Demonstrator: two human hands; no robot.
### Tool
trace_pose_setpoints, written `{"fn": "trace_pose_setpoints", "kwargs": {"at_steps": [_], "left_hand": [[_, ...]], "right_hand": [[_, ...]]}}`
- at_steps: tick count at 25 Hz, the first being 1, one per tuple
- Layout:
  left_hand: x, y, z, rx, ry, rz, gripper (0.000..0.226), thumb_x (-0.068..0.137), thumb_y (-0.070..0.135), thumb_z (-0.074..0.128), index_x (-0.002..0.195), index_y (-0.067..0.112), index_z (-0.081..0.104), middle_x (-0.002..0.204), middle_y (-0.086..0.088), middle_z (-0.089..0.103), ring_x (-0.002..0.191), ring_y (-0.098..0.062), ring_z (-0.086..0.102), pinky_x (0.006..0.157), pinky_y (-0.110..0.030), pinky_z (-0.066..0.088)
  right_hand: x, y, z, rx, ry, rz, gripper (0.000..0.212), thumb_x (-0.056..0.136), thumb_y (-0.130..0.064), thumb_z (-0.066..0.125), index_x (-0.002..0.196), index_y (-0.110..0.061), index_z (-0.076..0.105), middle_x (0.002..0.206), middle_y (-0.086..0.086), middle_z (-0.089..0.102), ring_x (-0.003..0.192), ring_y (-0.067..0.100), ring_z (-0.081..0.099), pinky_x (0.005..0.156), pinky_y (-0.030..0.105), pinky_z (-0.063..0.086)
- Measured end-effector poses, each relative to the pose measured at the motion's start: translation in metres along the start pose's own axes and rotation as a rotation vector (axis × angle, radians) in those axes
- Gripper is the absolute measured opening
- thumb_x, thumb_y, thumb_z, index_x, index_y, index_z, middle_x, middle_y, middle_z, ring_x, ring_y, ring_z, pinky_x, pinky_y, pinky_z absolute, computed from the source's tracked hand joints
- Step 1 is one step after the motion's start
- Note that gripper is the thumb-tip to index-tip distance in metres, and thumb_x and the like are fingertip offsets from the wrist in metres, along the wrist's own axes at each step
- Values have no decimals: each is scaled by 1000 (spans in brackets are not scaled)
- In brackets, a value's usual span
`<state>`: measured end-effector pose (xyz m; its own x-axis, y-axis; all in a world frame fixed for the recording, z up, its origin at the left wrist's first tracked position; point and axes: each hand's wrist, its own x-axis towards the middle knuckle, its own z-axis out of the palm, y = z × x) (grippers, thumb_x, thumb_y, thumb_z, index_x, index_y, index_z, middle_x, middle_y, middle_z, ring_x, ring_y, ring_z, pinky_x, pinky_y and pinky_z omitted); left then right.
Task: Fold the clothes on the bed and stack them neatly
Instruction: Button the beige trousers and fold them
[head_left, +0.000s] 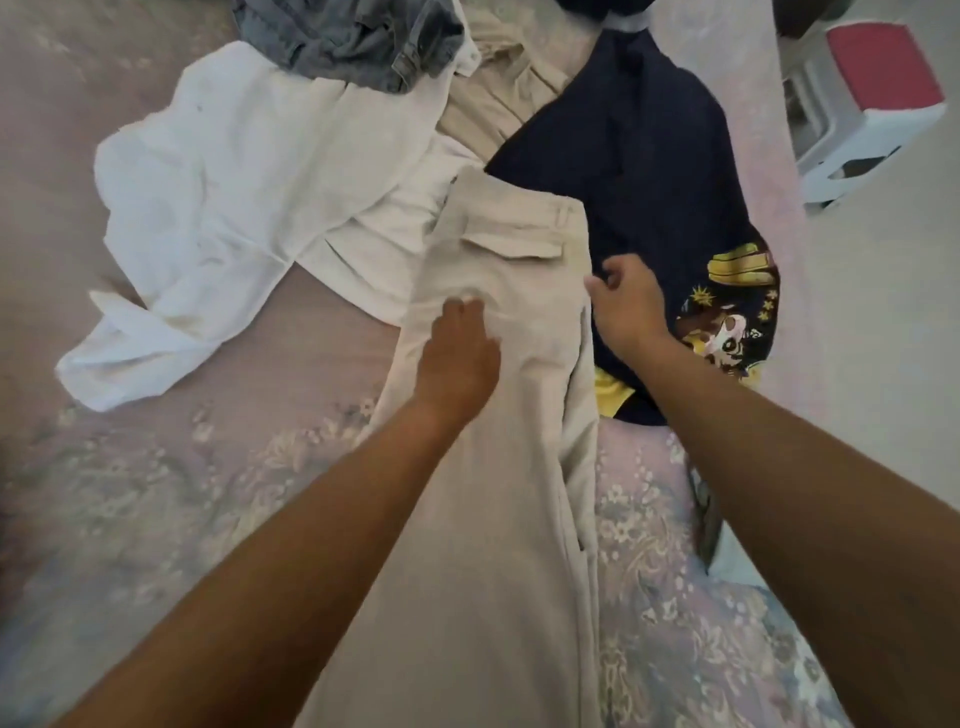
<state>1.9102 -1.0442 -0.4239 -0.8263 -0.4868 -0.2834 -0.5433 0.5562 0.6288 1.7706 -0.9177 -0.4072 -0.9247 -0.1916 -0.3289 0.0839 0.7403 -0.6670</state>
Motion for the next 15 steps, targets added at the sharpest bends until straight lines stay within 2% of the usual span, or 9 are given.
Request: {"fn": "trace_pose_setpoints", "kwargs": {"at_steps": [2, 4, 5, 7, 9, 11, 13, 15], "left_hand": [[-64, -14, 45, 28, 69, 6, 24, 94, 14, 64, 111, -3, 59, 108, -26, 62, 98, -42, 64, 81, -50, 53], [-122, -10, 83, 70, -39, -40, 26, 88, 25, 73, 93, 5, 57, 80, -14, 63, 73, -38, 68, 61, -43, 56], [-140, -4, 100, 65, -98, -74, 32, 88, 32, 74, 95, 7, 55, 78, -10, 64, 70, -37, 70, 58, -41, 56], [-146, 9, 123, 127, -147, -83, 45, 90, 38, 71, 112, 2, 55, 87, -15, 69, 73, -35, 73, 60, -39, 59], [-137, 16, 131, 165, -152, -138, 43, 95, 25, 65, 126, -1, 53, 93, -19, 73, 78, -34, 74, 64, -40, 61], [-131, 20, 132, 182, -143, -181, 51, 99, 14, 55, 146, 1, 41, 93, -16, 75, 79, -31, 75, 69, -38, 61], [-142, 16, 135, 222, -202, -75, 65, 99, 22, 58, 149, -10, 32, 82, -7, 75, 62, -19, 72, 56, -30, 58], [-158, 21, 134, 278, -246, 105, 78, 99, 37, 55, 149, -14, 27, 84, -3, 76, 57, -13, 69, 48, -25, 52]], "right_hand": [[-27, 32, 15, -107, -101, 1, 29, 102, -18, 58, 121, 4, 60, 124, 21, 61, 114, 37, 57, 93, 42, 43], [-38, 48, 22, -153, -203, 61, 32, 104, -27, 57, 115, 2, 61, 116, 19, 66, 108, 37, 60, 87, 42, 45], [-37, 50, 24, -142, -231, 91, 35, 103, -30, 58, 115, 3, 61, 115, 19, 66, 108, 37, 61, 86, 43, 46], [-27, 46, 28, -65, -246, 163, 42, 99, -32, 64, 121, 4, 60, 119, 20, 66, 110, 38, 62, 87, 44, 48], [-15, 41, 31, -38, -274, 205, 44, 96, -30, 68, 125, 3, 60, 122, 18, 65, 112, 37, 62, 90, 43, 50], [-5, 41, 25, -79, -236, 173, 32, 99, -26, 63, 116, 1, 62, 118, 17, 64, 111, 36, 61, 88, 41, 48], [-1, 47, 14, -121, -139, 155, 27, 103, -24, 54, 114, 1, 59, 120, 19, 62, 111, 37, 59, 87, 41, 44], [-2, 55, 6, -169, -158, 161, 35, 104, -25, 51, 124, 4, 55, 128, 21, 59, 117, 39, 57, 92, 43, 44]]}}
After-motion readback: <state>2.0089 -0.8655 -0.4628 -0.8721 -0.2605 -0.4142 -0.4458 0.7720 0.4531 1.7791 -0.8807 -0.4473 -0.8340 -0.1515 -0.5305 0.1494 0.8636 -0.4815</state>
